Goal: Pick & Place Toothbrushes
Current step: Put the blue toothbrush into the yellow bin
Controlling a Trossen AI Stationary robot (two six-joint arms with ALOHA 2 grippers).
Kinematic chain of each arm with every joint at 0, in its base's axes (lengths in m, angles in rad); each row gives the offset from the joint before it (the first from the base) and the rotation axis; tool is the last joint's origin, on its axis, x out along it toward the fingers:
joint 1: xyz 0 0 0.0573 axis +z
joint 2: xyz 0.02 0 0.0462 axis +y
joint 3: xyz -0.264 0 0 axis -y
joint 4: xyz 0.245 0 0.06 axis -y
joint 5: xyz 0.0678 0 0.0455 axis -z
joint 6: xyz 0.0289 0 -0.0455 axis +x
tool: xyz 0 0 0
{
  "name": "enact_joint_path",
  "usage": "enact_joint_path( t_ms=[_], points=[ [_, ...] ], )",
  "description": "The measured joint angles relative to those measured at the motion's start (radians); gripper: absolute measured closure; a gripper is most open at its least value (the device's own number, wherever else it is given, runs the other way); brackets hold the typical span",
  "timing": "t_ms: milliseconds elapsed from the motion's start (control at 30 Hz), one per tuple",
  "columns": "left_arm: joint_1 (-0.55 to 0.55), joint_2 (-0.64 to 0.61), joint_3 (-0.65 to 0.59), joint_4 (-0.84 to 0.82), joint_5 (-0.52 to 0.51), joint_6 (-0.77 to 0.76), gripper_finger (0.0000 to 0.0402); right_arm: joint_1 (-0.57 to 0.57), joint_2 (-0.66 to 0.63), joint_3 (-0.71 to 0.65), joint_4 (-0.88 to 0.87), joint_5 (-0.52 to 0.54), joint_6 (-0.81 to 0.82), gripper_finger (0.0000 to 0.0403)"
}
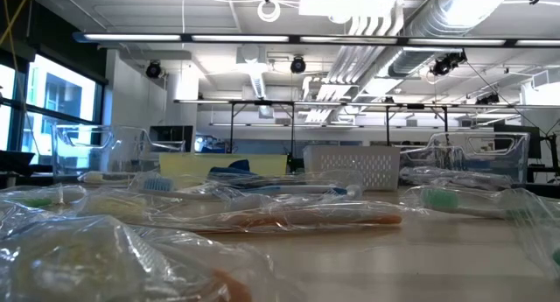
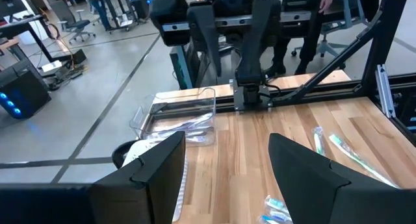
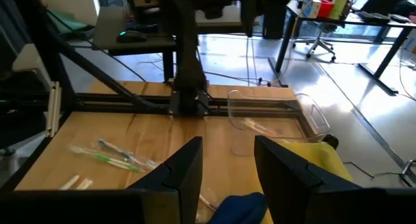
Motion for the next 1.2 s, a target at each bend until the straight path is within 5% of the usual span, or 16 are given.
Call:
enact_joint_path(
  t_ms=[567,933,1200],
  points=[
    [-0.004,0.032,-0.001,0.000,0.064,-0.050,0.0185,0.077,0.000,0.000,-0.013,0.001,0.001,0.0270],
    [-0.126,0.079,-0.001,0.004,0.049,-0.052,0.0185,0.083,-0.012,-0.001,-0.200,0.012,0.058,0.0273],
    [-0.212,0.098,-0.001,0.007,-0.037,-0.051,0.0185,0.123,-0.024,-0.001,-0.164,-0.143,0.048,0.0380]
  ],
)
